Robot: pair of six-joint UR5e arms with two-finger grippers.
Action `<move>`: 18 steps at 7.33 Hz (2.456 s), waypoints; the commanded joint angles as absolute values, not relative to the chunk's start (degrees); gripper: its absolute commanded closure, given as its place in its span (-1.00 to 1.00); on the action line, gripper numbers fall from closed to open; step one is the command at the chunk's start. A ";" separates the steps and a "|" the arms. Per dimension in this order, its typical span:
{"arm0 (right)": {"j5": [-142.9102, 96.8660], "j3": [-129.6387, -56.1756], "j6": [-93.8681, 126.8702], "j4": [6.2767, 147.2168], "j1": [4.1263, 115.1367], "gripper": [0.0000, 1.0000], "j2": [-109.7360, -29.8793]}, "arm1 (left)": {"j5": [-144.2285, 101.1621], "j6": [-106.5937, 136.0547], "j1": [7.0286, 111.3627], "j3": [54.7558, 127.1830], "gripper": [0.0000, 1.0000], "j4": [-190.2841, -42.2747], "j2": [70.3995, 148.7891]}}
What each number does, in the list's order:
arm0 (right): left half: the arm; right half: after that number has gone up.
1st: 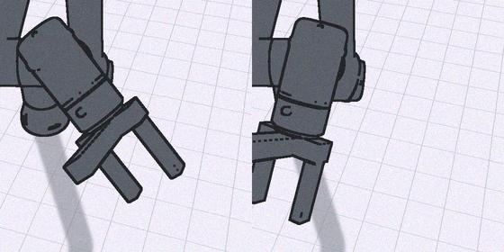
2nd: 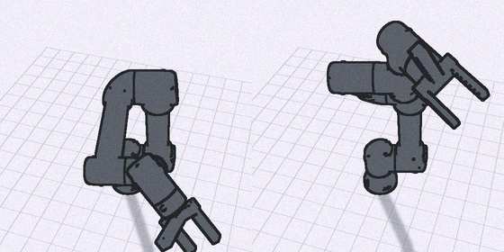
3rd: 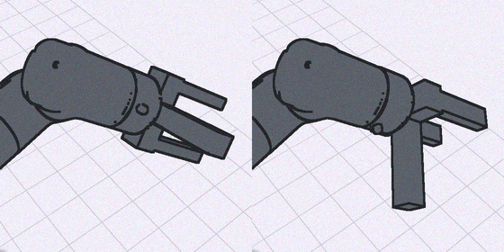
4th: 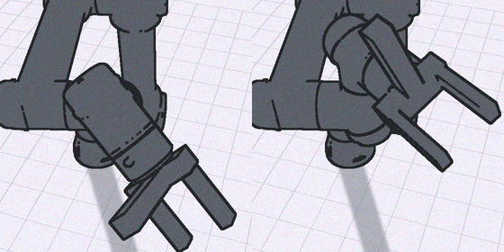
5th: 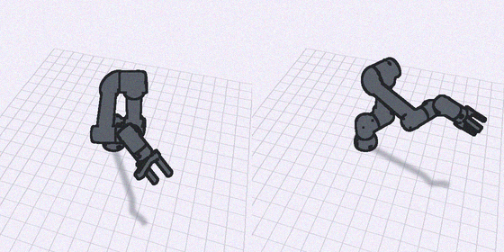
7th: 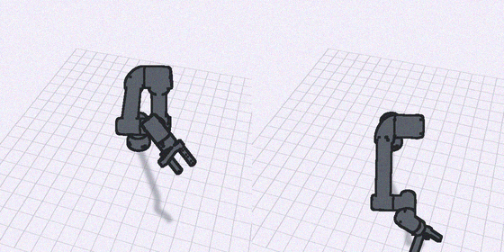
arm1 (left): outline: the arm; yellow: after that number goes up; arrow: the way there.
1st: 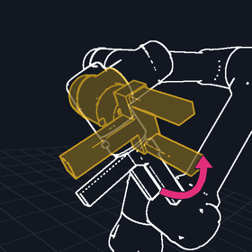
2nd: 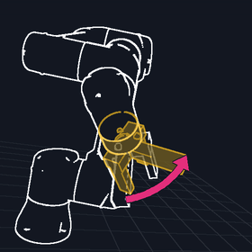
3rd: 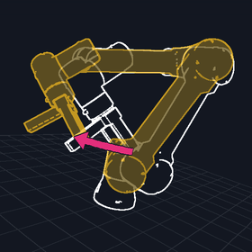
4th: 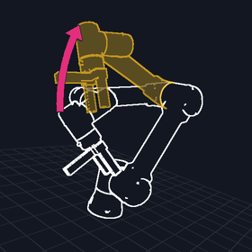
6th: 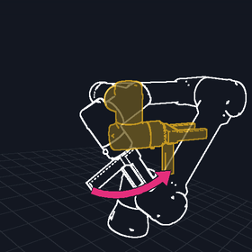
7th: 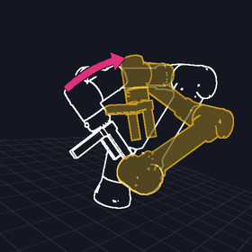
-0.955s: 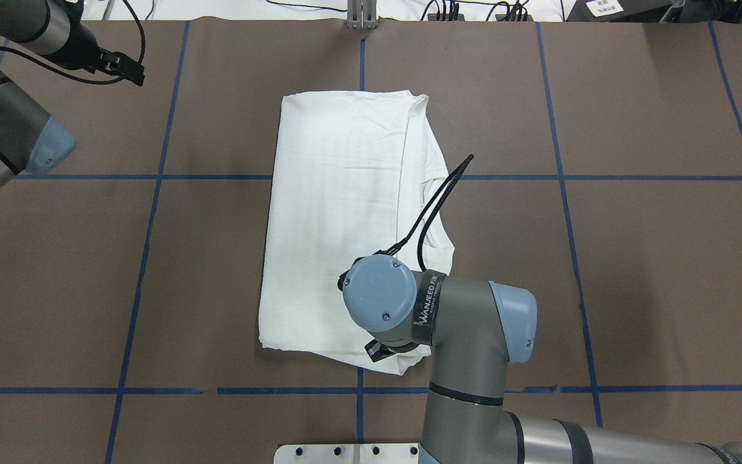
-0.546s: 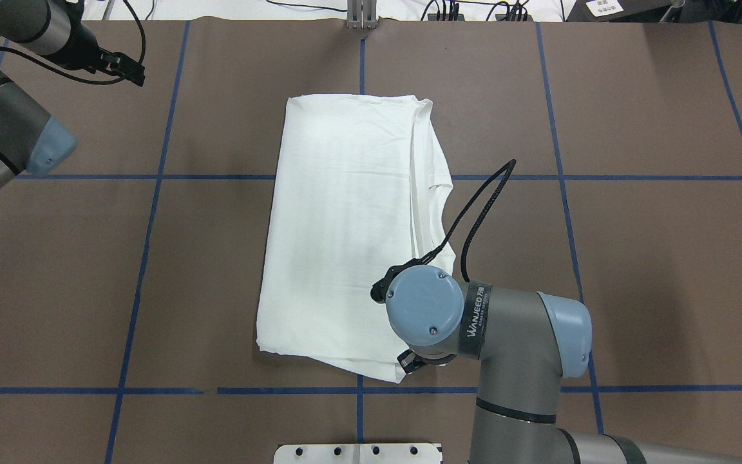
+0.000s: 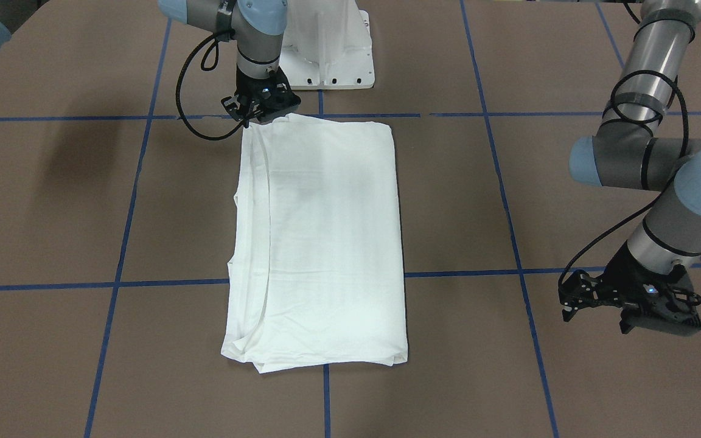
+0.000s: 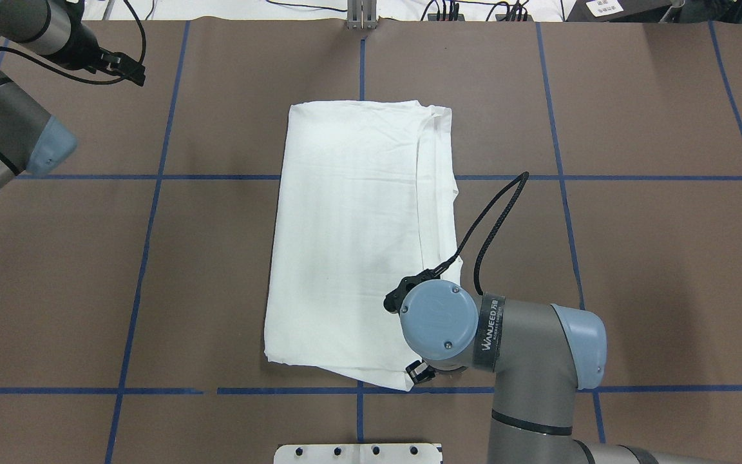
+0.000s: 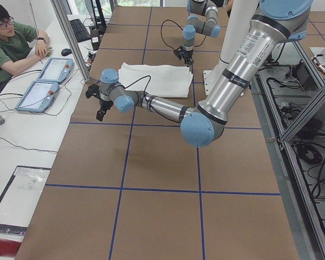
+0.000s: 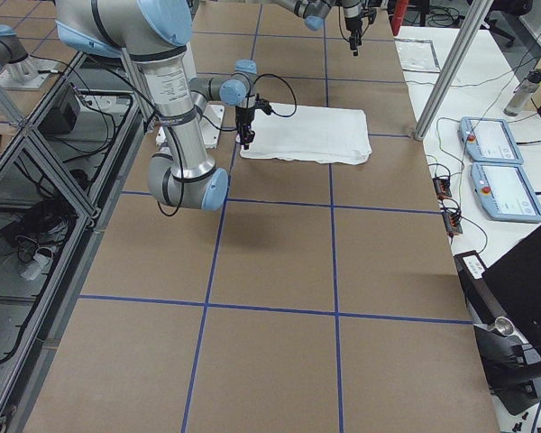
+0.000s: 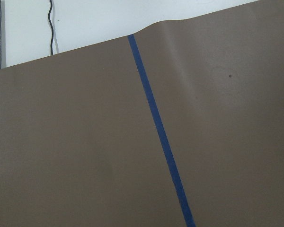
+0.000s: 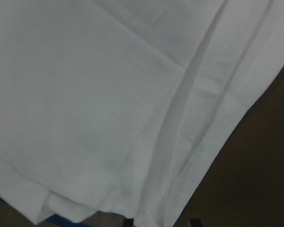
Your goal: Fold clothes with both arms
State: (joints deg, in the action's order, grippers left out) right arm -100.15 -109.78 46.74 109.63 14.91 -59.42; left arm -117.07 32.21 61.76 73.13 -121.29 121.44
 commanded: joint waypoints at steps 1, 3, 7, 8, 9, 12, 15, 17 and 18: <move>-100.63 -112.22 47.11 106.90 18.17 -1.00 -59.50 | -117.16 34.52 61.70 76.18 -1.00 -121.11 120.16; -100.81 -114.34 55.84 101.64 20.56 -1.00 -60.02 | -123.03 43.54 59.78 85.11 -1.00 -121.29 115.08; -98.72 -119.00 79.04 82.04 20.31 -1.00 -71.79 | -122.26 68.23 44.77 104.21 -1.00 -121.29 105.74; -96.09 -119.09 80.58 76.35 18.56 -1.00 -75.11 | -118.08 75.69 39.69 105.80 -1.00 -124.68 105.21; -92.76 -119.09 83.99 71.68 16.63 -1.00 -77.23 | -112.82 82.63 33.20 105.82 -1.00 -129.85 103.81; -88.77 -119.36 88.68 70.66 13.89 -1.00 -77.78 | -100.22 92.37 20.07 104.95 -1.00 -134.64 103.53; -88.77 -119.36 88.68 70.66 13.80 -1.00 -77.78 | -100.02 92.46 19.43 104.07 -0.98 -134.47 103.80; -88.68 -119.44 88.68 70.66 13.54 -1.00 -77.70 | -100.02 92.46 18.63 103.97 -0.95 -134.38 103.89; -88.59 -119.44 88.68 70.66 13.45 -1.00 -77.70 | -100.02 92.46 18.11 103.89 -0.95 -134.30 103.89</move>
State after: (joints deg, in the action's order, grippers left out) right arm -88.69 -119.43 88.68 70.67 13.57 -77.71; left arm -100.03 92.46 18.63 103.98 -134.38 103.87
